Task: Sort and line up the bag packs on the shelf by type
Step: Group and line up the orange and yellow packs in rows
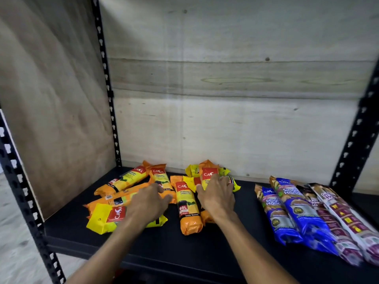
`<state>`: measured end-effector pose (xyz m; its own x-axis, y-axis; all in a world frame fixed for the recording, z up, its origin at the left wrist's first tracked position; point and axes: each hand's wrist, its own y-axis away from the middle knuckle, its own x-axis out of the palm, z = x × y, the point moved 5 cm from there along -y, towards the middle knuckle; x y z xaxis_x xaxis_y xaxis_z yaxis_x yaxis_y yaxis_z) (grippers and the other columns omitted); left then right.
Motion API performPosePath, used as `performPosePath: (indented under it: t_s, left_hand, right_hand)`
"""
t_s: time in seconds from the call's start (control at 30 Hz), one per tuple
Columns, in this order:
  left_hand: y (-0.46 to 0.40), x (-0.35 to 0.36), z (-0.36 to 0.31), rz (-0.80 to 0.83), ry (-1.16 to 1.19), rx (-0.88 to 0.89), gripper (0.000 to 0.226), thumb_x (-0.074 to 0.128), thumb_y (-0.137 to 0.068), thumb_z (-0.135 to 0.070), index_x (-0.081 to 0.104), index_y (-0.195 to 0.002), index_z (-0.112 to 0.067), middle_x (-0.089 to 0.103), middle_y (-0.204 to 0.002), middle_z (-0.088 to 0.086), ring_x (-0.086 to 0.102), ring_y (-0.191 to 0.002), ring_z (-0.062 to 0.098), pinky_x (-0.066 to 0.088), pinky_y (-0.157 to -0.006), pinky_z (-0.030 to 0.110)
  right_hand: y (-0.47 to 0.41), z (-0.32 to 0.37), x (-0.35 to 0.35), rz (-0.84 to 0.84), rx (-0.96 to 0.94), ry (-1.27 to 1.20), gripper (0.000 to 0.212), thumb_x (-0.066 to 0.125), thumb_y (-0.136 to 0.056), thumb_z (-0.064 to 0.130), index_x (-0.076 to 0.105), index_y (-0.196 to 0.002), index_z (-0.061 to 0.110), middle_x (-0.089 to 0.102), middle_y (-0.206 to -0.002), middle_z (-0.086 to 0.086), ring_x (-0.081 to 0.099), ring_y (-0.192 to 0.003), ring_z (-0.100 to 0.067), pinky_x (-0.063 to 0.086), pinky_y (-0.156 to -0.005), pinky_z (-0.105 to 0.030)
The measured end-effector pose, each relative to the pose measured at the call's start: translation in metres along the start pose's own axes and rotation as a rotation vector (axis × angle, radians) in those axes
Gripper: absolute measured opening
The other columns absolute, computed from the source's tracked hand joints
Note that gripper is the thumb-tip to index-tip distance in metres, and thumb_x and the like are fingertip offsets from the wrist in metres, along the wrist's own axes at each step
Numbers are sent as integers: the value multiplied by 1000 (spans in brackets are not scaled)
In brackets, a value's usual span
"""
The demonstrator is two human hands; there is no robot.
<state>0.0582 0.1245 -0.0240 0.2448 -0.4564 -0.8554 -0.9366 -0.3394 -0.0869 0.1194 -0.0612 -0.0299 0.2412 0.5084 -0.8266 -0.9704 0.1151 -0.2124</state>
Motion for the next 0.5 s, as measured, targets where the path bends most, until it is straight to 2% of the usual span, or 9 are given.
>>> performPosePath:
  t_s: [0.17,0.33,0.5]
  left_hand:
    - [-8,40,-33,30,-101,-1,62,58,-86,-58,52,-129,-13,64,-123,8,60,-114,29,52,-90,40]
    - [-15,59,-47,102,-149,-26,74,58,-85,-58,41,-138,-9,47,-140,13,51,-126,32,48,-95,39]
    - [-24,70,-52,157,-173,-65,89,62,-81,-62,30,-146,-10,37,-149,16,46,-132,34,47,-100,41]
  right_hand:
    - [-11,-26,5,32,68,-32,82,60,-89,56,30,-148,9,38,-145,-17,40,-132,-36,47,-98,-46]
    - [-22,-33,13,98,111,-128,90,62,-87,58,24,-152,11,36,-150,-16,39,-135,-35,47,-97,-43]
    - [-35,-36,21,141,150,-182,96,66,-83,61,22,-153,13,39,-146,-13,46,-130,-33,50,-93,-42]
